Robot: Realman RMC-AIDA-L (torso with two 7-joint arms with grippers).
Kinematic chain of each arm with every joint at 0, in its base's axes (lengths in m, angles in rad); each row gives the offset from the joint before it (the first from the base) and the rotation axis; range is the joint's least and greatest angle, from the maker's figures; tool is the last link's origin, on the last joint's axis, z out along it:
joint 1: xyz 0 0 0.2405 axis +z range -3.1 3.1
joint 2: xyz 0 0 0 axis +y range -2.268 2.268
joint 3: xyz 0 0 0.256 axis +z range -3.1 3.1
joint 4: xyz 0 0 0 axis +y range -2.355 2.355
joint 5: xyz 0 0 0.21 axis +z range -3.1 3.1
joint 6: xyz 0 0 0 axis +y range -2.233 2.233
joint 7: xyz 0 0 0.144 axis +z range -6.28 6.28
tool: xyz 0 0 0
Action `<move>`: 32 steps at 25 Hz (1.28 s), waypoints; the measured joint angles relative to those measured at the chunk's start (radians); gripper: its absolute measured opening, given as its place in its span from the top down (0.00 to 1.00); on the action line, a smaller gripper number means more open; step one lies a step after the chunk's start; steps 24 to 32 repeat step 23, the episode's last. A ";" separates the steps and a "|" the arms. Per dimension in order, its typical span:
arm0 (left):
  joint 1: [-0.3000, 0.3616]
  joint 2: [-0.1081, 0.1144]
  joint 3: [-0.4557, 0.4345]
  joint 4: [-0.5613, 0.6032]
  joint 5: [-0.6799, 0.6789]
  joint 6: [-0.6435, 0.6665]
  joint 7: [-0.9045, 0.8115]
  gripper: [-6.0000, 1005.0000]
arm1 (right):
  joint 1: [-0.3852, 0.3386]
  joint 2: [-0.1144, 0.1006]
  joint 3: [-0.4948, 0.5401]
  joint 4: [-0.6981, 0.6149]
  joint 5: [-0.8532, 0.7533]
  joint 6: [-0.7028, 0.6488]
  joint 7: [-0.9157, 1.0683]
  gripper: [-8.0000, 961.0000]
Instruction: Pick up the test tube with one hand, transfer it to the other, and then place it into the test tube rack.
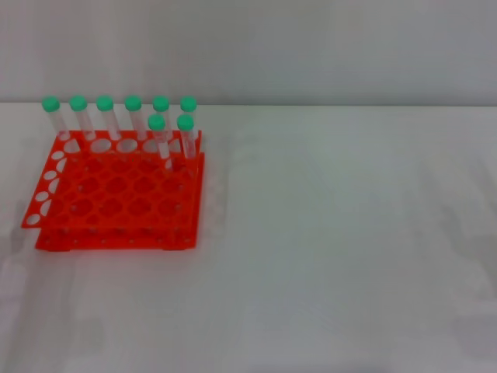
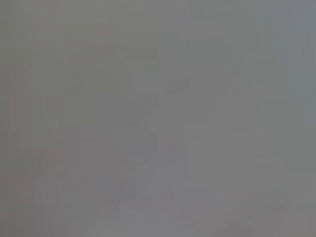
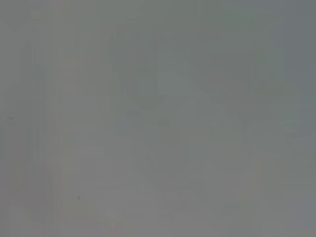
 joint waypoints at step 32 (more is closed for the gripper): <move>-0.012 -0.003 0.000 -0.026 0.017 -0.013 -0.042 0.12 | 0.055 0.004 0.063 0.012 0.000 -0.108 -0.054 0.10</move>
